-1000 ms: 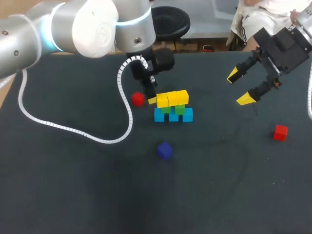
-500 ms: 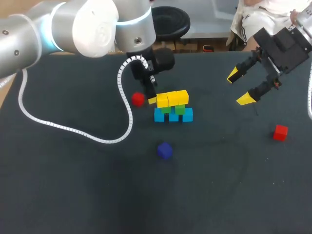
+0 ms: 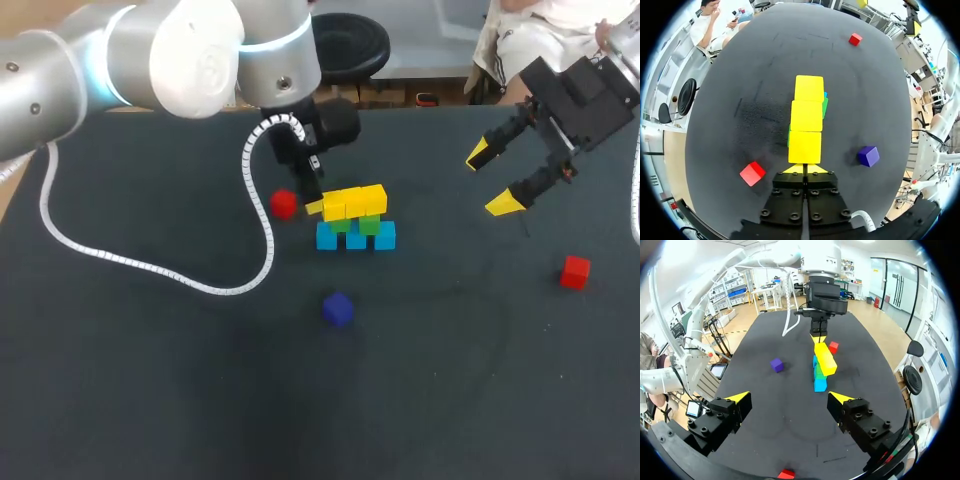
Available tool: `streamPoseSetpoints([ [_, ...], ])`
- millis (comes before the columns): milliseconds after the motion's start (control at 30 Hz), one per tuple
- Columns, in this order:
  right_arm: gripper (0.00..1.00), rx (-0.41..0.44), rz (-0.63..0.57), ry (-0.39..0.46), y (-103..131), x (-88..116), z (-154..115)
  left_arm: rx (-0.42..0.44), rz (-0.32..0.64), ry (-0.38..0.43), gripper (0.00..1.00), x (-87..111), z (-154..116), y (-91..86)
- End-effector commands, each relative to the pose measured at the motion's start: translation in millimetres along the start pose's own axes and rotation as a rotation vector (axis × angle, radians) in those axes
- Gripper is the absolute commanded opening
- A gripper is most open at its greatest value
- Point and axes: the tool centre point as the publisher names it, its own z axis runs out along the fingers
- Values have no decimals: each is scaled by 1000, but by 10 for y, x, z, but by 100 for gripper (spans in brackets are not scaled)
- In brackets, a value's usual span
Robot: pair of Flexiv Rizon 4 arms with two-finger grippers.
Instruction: Place the blue cubes, place green cubes on the blue cubes, place the yellow cubes on the green cubes, then place the red cubes on the yellow cubes, and place purple cube on the red cubes.
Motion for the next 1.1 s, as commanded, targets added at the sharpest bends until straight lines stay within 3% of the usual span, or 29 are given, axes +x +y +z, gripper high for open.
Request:
streamPoseSetpoints([
  [33,100,0,-1,-1,-2,3,3,5,-2,1,0,-4,4,11],
  [333,100,0,-1,-1,-2,3,3,9,-13,5,0,50,18,4],
  [500,100,0,-1,-1,-2,3,3,10,-22,11,9,137,8,16],
  [567,100,0,-1,-1,-2,3,3,10,-9,3,18,174,-13,27],
  [667,100,0,-1,-1,-2,3,3,-4,50,-19,44,222,-72,51],
  [700,100,0,-1,-1,-2,3,3,-8,87,-32,68,235,-106,61],
  [733,100,0,-1,-1,-2,3,3,-18,106,-34,100,244,-132,68],
  [933,100,0,-1,-1,-2,3,3,-54,181,-53,100,313,-250,81],
  [1100,100,0,-1,-1,-2,3,3,-49,166,-103,100,433,-294,103],
])
